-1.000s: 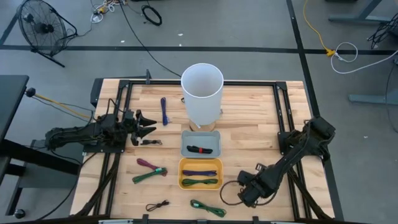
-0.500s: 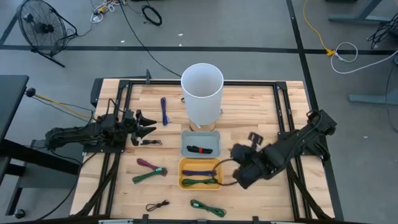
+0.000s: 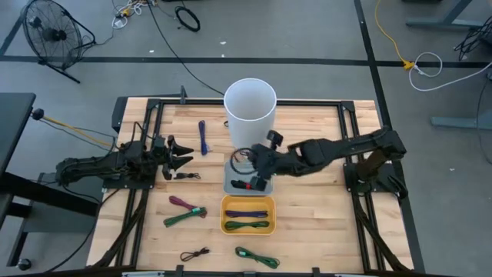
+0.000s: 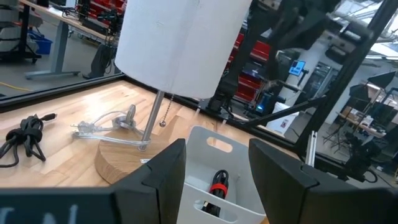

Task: Pick & Place USB Port
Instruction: Put the black charger cable into the gray bin

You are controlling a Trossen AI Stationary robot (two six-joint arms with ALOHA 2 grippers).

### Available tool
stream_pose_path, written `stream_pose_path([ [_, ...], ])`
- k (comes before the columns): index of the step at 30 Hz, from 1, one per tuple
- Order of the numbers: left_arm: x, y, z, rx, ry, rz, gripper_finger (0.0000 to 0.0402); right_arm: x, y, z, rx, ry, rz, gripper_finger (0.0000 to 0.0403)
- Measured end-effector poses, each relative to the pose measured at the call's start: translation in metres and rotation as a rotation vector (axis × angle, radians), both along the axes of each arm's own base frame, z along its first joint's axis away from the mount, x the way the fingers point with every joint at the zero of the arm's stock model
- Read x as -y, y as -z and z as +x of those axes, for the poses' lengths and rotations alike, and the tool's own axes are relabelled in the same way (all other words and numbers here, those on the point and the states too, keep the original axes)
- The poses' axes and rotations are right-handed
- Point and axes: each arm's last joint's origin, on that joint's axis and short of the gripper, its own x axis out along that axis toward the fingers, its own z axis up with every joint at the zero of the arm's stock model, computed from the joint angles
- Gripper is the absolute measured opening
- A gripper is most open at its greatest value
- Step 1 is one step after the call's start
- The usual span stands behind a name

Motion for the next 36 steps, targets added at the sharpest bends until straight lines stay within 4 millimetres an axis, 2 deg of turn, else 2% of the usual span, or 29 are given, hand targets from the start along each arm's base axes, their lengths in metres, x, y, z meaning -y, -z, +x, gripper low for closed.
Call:
stream_pose_path([
  [6,0.000,0.000,0.000,-0.001,0.000,0.010,0.0181,0.025,0.030,0.025,-0.090,0.028,0.023,0.0016],
  [12,0.000,0.000,0.000,0.000,0.000,0.010,0.0181,0.032,0.054,0.040,-0.160,-0.004,0.048,0.0016],
  [20,0.000,0.000,0.000,-0.001,0.000,0.014,0.0181,0.019,0.057,0.041,-0.175,-0.069,0.088,0.0016],
  [30,0.000,0.000,0.000,-0.001,0.000,0.015,0.0181,0.020,0.058,0.041,-0.175,-0.052,0.093,0.0016],
  [36,0.000,0.000,0.000,-0.001,0.000,0.015,0.0181,0.020,0.058,0.040,-0.181,-0.054,0.101,0.0069],
])
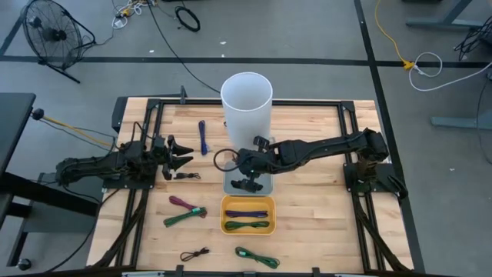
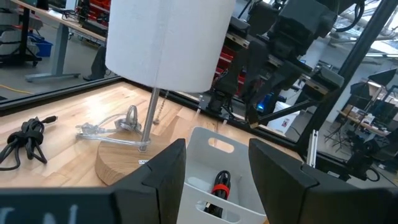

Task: Pick & Place USB Port
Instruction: Put the black charger cable into the gray bin, then put the green charger cable into the yellow bin

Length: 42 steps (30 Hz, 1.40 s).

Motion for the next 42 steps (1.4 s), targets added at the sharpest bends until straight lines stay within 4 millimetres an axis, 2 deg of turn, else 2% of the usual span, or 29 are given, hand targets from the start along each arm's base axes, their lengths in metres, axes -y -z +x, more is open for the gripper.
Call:
stream_pose_path([
  [7,0.000,0.000,0.000,0.000,0.000,0.000,0.0181,0.000,0.000,0.000,-0.004,0.000,-0.001,0.0112],
  [15,0.000,0.000,0.000,0.000,0.000,0.000,0.0181,-0.001,0.000,-0.001,-0.004,0.005,0.016,0.0107],
  [20,0.000,0.000,0.000,0.000,0.001,0.000,0.0181,-0.009,0.001,-0.002,-0.003,-0.006,0.032,0.0098],
  [33,0.000,0.000,0.000,-0.001,0.000,0.000,0.0181,-0.065,0.005,-0.021,-0.087,-0.107,0.139,0.0072],
  [42,0.000,0.000,0.000,-0.005,0.001,-0.001,0.0181,-0.119,0.005,-0.039,-0.128,-0.177,0.374,0.0071],
])
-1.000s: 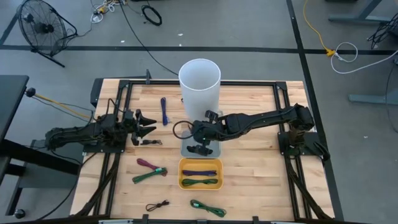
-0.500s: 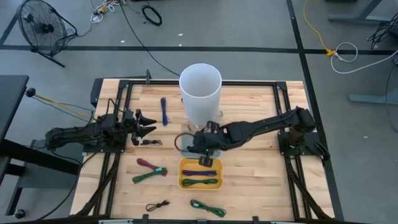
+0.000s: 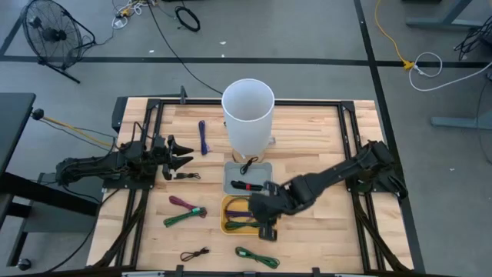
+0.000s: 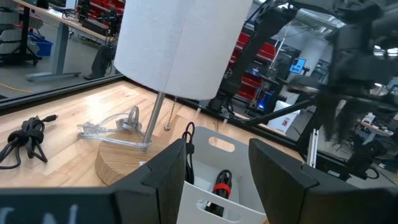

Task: Pick & Place USB Port
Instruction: Put the green charger cable into the yellow bin

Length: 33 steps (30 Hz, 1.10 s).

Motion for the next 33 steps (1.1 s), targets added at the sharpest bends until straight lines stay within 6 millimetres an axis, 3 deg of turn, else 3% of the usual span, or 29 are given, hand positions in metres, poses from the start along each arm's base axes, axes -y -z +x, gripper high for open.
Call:
stream_pose_path([
  [10,0.000,0.000,0.000,-0.001,0.000,-0.001,0.0181,-0.080,-0.010,-0.022,0.167,-0.081,0.202,0.0070],
  [17,0.000,0.000,0.000,-0.002,0.000,-0.001,0.0181,-0.131,0.023,-0.022,0.222,-0.185,0.235,0.0070],
  [22,0.000,0.000,0.000,-0.001,0.001,-0.017,0.0181,-0.134,0.049,-0.022,0.114,-0.190,0.171,0.0070],
  [27,0.000,0.001,0.000,-0.003,0.001,-0.019,0.0181,-0.127,0.056,-0.026,0.015,-0.080,0.141,0.0070],
  [33,0.000,0.001,0.000,-0.006,0.001,-0.019,0.0181,-0.134,0.074,-0.026,-0.054,-0.082,0.153,0.0070],
])
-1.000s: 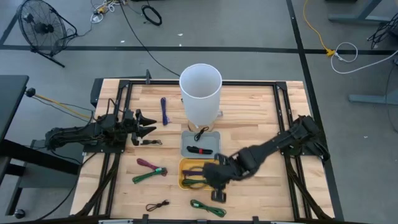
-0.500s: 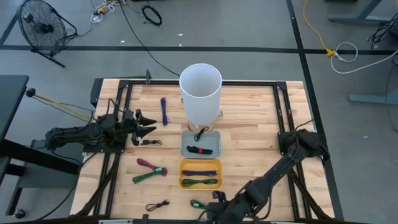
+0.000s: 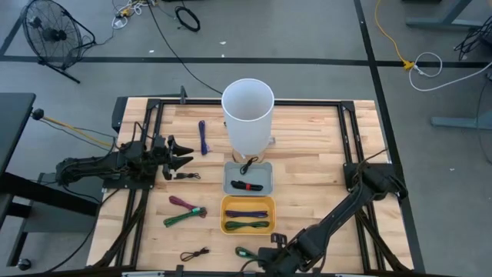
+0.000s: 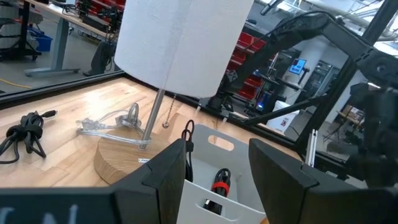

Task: Pick & Place USB Port
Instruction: Put the green charger cable into the yellow bin

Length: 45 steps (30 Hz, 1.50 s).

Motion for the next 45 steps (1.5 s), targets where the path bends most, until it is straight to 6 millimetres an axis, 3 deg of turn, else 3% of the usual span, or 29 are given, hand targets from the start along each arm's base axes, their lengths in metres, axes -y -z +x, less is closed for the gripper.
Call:
stream_pose_path([
  [6,0.000,0.000,0.000,0.000,0.001,0.000,0.0181,-0.004,0.027,0.006,-0.103,-0.008,0.029,0.0086],
  [15,0.000,0.000,0.000,-0.002,0.001,0.000,0.0181,0.001,0.031,0.011,-0.098,0.007,0.011,0.0137],
  [25,0.000,0.000,0.000,-0.002,0.001,-0.001,0.0181,0.002,0.053,0.016,-0.138,-0.002,-0.032,0.0189],
  [45,0.000,0.000,0.000,-0.003,0.004,0.001,0.0181,0.008,0.060,0.022,-0.110,0.025,-0.094,0.0194],
])
